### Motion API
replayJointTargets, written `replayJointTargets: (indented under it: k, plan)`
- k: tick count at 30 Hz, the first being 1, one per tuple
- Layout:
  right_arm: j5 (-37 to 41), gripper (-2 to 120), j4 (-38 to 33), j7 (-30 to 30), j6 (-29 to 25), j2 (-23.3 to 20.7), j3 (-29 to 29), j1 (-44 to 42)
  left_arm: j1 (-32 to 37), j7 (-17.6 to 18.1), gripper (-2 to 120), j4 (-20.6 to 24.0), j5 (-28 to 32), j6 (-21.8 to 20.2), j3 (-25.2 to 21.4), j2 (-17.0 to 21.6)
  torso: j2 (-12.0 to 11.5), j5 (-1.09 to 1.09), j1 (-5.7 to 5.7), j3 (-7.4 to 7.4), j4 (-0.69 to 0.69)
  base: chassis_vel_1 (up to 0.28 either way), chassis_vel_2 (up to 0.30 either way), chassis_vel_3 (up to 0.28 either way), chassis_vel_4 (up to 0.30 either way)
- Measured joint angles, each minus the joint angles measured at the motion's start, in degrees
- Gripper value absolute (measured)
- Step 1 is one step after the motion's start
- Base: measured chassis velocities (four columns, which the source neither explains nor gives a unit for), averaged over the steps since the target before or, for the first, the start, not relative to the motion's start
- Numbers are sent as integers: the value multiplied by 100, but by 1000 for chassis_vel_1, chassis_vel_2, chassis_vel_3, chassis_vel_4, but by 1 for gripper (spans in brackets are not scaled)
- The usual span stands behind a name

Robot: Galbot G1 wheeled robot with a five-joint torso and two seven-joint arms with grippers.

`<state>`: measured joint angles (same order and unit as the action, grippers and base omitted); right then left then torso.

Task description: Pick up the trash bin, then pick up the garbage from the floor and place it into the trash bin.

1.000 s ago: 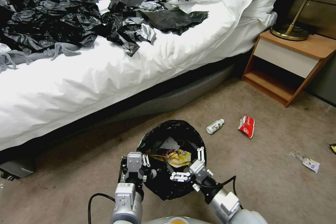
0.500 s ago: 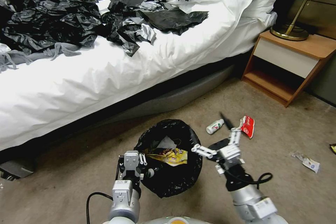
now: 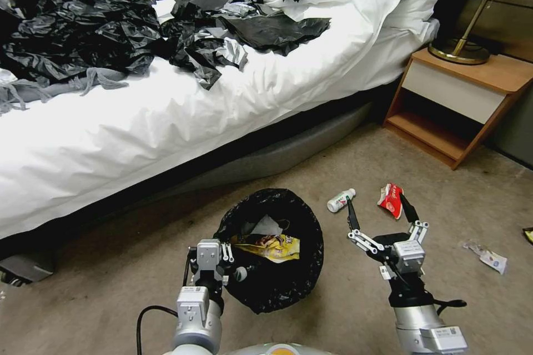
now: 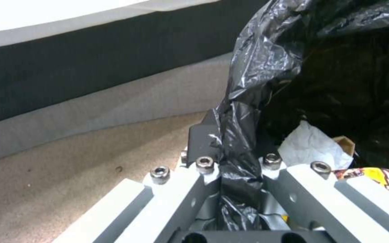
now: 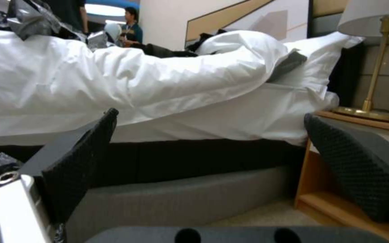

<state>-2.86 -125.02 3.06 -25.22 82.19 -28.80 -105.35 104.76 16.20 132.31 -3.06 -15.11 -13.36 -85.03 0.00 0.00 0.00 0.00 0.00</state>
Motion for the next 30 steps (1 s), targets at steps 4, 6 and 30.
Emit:
replayJointTargets:
  k: [4, 6, 30]
  plan:
    - [-11, 100, 111, 4, -14, 15, -11, 43, 12, -23, 1, 0, 2, 26, -6, 11, 0, 0, 0, 0, 0, 0, 0, 0, 0]
    - [-49, 100, 225, 4, -58, 14, -37, 65, 30, -29, 1, 2, 16, 33, -13, 23, 0, 0, 0, 0, 0, 0, 0, 0, 0]
    - [116, 100, 351, 285, -487, 110, 2, 127, 43, -90, 1, 20, 11, 16, 0, 29, 0, 0, 0, 0, 1, -49, -43, -49, -45]
